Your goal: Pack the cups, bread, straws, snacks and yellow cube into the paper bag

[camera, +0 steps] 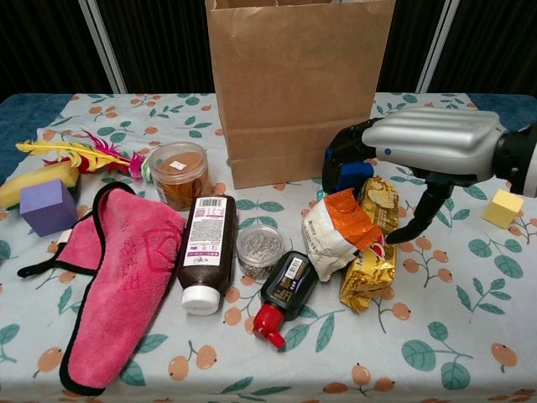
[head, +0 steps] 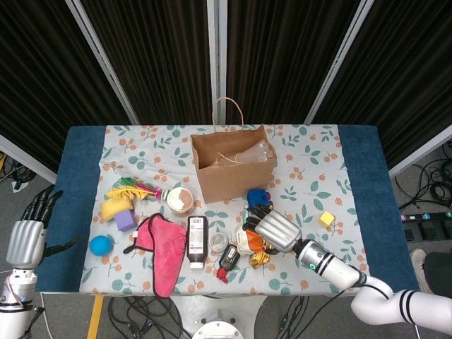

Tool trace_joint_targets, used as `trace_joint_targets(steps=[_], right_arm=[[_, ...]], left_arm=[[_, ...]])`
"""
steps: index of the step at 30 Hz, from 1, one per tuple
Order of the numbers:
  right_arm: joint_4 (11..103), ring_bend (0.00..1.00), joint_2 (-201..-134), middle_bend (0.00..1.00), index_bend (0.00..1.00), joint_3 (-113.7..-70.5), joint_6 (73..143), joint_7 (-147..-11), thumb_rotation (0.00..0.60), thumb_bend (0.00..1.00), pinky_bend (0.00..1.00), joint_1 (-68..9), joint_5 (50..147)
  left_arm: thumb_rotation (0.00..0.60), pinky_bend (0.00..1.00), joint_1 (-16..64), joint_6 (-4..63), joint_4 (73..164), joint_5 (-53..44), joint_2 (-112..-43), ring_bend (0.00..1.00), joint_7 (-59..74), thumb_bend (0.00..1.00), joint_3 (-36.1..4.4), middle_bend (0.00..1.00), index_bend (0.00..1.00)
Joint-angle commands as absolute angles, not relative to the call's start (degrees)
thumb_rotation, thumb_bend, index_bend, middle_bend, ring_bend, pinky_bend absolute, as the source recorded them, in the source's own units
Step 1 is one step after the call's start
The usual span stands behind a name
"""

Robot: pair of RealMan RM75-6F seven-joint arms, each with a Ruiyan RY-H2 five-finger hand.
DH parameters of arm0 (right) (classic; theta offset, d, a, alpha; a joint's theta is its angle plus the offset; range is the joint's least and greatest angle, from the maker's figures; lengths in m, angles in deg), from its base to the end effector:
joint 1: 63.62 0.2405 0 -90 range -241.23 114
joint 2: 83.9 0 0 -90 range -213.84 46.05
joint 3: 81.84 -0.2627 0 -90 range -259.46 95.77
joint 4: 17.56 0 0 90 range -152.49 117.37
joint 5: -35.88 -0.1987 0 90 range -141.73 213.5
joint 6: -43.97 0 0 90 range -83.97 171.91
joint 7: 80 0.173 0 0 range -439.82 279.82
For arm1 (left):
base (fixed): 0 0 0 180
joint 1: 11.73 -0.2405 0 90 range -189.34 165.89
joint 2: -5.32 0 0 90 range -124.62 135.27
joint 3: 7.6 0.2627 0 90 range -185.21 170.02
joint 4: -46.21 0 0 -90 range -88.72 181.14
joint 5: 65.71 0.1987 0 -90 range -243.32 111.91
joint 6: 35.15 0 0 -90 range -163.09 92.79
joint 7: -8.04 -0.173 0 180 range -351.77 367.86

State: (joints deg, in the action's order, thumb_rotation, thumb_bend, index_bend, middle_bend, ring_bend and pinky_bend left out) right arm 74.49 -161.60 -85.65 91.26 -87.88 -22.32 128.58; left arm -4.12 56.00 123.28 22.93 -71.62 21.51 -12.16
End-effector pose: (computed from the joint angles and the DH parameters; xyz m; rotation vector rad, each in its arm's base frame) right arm -0.1317 -0.3123 -0.0067 2.3342 -0.6916 0.9251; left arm -0.3141 0.2311 0.1402 -1.3019 -0.9044 -1.1956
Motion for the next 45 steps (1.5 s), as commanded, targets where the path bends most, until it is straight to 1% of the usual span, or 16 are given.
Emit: trace_joint_targets(steps=[1,5,7,11,17,23,26,30,32,38,41,45], right_arm=[[73.3,0.11,-163.4,0.29,0.32,-85.7,90.5,-88.7,0.600,0.01,0.15,-21.4,127.6],[71.9,0.11,-165.4,0.29,0.32,-85.6,89.8,-89.6,0.600,0.01,0.15,-20.6,126.4],[71.3,0.12,-166.1,0.30,0.34,-85.6,89.6,-90.0,0.600,0.04,0.15,-20.4,125.9],[70.1,0.15,-167.4,0.34,0.39,-85.8,89.8,-91.0,0.600,0.07,0.18,-20.0,124.8],[68.9,0.27,-169.1,0.45,0.54,-85.7,90.8,-92.5,0.600,0.14,0.28,-19.9,123.8],[68.3,0.40,-170.3,0.56,0.70,-85.5,92.5,-93.6,0.600,0.23,0.42,-20.2,123.5],[68.7,0.45,-170.4,0.60,0.76,-85.8,95.1,-93.3,0.600,0.28,0.47,-20.6,124.6],[69.7,0.51,-169.8,0.66,0.83,-86.5,100.2,-92.1,0.600,0.35,0.53,-21.4,127.1],[70.4,0.52,-169.1,0.67,0.84,-86.8,101.6,-91.5,0.600,0.37,0.55,-21.6,127.8],[75.0,0.53,-165.8,0.68,0.85,-88.4,106.0,-91.3,0.600,0.38,0.56,-21.5,130.8],[79.6,0.53,-163.4,0.68,0.85,-90.6,109.0,-92.4,0.600,0.38,0.56,-21.0,133.1],[87.2,0.53,-159.7,0.68,0.86,-95.7,112.1,-95.1,0.600,0.38,0.56,-20.0,133.8]], left_arm=[[0.569,0.19,-4.1,55.9,122.9,22.7,-71.7,0.09,21.9,0.15,-12.3,0.14,0.15],[0.570,0.19,-4.2,56.0,122.3,22.5,-71.7,0.09,22.6,0.15,-12.5,0.14,0.15],[0.571,0.19,-4.2,56.0,122.0,22.4,-71.8,0.09,22.9,0.15,-12.5,0.14,0.15],[0.571,0.19,-4.4,56.0,121.6,22.2,-71.7,0.09,23.5,0.15,-12.6,0.14,0.15],[0.570,0.19,-4.5,56.0,121.1,22.0,-71.8,0.09,24.2,0.15,-12.7,0.14,0.15],[0.570,0.19,-4.5,55.8,120.6,21.9,-72.0,0.09,24.8,0.15,-12.7,0.14,0.15],[0.572,0.19,-4.5,56.0,120.7,21.9,-72.0,0.09,25.1,0.15,-12.8,0.14,0.15],[0.570,0.19,-4.4,56.2,120.8,22.2,-71.8,0.09,25.0,0.15,-12.8,0.14,0.15],[0.570,0.19,-4.4,56.2,121.0,22.3,-71.8,0.09,24.9,0.15,-12.8,0.14,0.15],[0.569,0.19,-4.6,56.8,121.8,22.8,-71.7,0.09,24.5,0.15,-12.7,0.14,0.15],[0.572,0.19,-4.6,57.1,122.4,23.1,-71.4,0.09,24.1,0.15,-12.7,0.14,0.15],[0.570,0.19,-4.4,57.2,123.2,23.6,-71.2,0.09,23.7,0.15,-12.7,0.14,0.15]])
